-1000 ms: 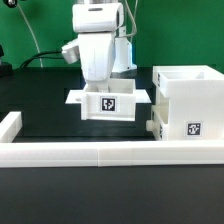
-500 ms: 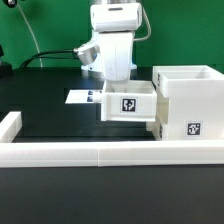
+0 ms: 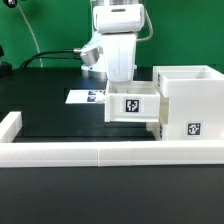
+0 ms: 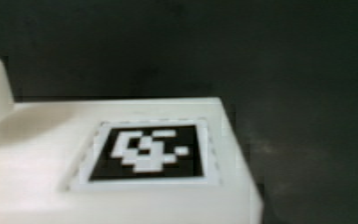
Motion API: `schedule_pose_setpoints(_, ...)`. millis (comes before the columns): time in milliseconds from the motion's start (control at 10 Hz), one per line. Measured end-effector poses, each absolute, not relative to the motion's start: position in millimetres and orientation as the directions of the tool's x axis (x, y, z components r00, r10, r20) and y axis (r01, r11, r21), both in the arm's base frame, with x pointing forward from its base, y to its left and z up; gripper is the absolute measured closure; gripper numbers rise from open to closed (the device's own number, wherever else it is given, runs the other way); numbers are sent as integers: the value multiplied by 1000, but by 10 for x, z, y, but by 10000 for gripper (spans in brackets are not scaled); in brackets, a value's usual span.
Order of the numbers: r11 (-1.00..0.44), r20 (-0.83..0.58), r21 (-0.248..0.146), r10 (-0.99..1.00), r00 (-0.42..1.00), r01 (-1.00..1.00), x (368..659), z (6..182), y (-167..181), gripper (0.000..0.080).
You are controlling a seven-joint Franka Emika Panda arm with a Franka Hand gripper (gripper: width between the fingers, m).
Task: Assemble drawer
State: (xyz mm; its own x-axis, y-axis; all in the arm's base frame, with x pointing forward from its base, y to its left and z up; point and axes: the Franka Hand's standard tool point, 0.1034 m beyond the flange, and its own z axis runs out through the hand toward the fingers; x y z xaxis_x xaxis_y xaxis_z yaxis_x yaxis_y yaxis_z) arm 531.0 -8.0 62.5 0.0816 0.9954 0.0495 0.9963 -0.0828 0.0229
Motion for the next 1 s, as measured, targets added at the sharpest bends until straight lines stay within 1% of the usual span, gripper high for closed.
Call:
schedule_pose_setpoints(300, -77, 49, 17, 996, 76, 997, 5290, 599, -82, 757)
schedule_pose_setpoints(400, -65, 48, 10, 997, 64, 998, 5252, 566, -72, 757)
schedule_pose_setpoints(600, -42, 37, 11, 998, 42, 999, 5243, 569, -53, 757)
schedule_pose_setpoints(1000, -53, 38, 11, 998, 52, 999, 5245, 568, -57, 757)
